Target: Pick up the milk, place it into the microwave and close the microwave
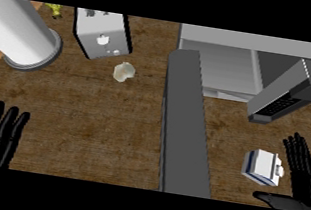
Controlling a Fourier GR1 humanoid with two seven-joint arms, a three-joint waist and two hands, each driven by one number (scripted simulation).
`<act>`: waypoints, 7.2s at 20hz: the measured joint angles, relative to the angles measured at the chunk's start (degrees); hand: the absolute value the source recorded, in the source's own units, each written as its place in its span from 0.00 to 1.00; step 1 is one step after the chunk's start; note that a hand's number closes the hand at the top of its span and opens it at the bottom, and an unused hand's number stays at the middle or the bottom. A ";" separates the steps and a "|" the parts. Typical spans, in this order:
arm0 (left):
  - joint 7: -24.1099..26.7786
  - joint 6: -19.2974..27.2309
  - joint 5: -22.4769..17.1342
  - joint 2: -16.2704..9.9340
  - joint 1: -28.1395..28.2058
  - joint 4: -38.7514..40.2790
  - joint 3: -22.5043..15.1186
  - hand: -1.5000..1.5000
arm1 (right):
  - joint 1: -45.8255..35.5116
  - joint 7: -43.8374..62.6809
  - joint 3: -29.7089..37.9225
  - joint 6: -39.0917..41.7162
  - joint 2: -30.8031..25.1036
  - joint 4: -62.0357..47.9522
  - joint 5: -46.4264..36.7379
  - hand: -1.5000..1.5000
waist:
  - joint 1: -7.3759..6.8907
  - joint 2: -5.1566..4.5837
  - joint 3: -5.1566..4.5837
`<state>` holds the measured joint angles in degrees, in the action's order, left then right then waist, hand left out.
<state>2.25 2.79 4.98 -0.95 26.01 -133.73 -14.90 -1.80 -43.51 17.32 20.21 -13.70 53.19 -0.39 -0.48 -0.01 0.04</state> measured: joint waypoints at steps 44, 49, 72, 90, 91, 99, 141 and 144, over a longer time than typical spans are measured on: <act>1.61 0.51 -3.56 -1.90 4.20 -0.77 1.44 0.00 | -4.97 -11.47 -11.52 -10.63 8.95 -6.35 -2.71 1.00 | 0.39 0.15 -0.06; 1.34 0.19 -5.28 -2.08 1.36 1.64 4.15 0.00 | -7.85 -7.71 -12.47 -14.20 10.75 -1.26 -3.42 1.00 | 0.34 0.10 -0.06; 4.10 -4.11 -9.36 -3.51 1.15 4.47 7.93 0.00 | -44.60 7.22 -5.80 -39.31 5.35 -30.60 -11.93 1.00 | -2.62 -1.12 0.07; 3.21 -4.89 -6.98 -4.79 -0.90 5.65 7.54 0.00 | -57.08 9.76 -8.47 -54.43 0.88 -45.74 -21.08 0.00 | -5.90 -2.41 0.15; 3.00 -4.68 -6.43 -4.69 -0.80 5.39 7.17 0.00 | -57.57 10.07 -8.79 -54.44 1.41 -46.19 -21.46 0.00 | -5.86 -2.36 0.15; 3.43 -4.83 -5.38 -4.98 -1.75 6.64 7.41 0.00 | -59.74 11.00 -8.37 -53.76 2.87 -47.54 -21.47 0.00 | -5.53 -2.36 0.15; 4.14 -2.23 1.45 -1.59 3.84 4.37 -1.25 0.00 | -50.63 -2.94 2.05 -31.36 -1.44 -43.34 -10.52 0.00 | -1.72 -0.21 -0.39; 4.77 -2.04 1.48 -1.44 4.47 4.41 -1.66 0.00 | -48.55 -3.82 1.96 -29.53 -0.61 -42.77 -10.13 0.00 | -1.58 0.06 -0.52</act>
<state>7.02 0.75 6.46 -2.40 30.48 -129.32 -16.56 -50.35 -47.33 19.28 -9.32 -14.32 10.41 -10.52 -2.06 0.05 -0.48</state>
